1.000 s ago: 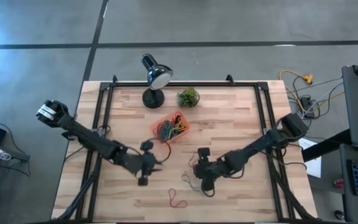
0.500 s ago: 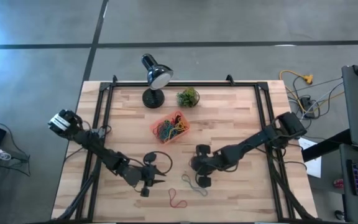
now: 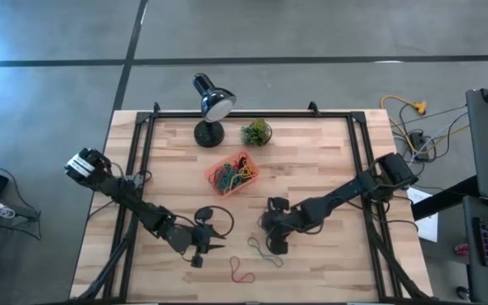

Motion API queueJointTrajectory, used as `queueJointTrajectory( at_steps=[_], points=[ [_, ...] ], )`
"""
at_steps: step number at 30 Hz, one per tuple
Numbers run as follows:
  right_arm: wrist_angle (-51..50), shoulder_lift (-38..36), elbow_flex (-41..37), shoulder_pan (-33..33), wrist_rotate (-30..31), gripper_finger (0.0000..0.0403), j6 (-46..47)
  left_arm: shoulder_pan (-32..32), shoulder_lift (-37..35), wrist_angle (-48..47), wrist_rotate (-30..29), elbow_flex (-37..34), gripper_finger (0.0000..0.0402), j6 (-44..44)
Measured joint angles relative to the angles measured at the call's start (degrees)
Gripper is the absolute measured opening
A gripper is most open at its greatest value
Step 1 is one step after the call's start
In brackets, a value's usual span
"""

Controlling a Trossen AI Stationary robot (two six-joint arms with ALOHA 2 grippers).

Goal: Pick and place rubber bands into bin
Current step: Put the red rubberband into the orange bin

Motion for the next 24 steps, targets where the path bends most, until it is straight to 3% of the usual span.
queueJointTrajectory(
  at_steps=[8,24],
  points=[
    [0.21,0.22,-0.41,0.01,-0.61,0.0168,3.03,0.00,0.00,0.06,0.05,0.09,0.0094,0.00],
    [1.74,0.07,-2.63,1.56,1.32,0.0134,2.32,0.00,-0.02,0.42,0.07,0.17,0.0094,0.00]
  ],
)
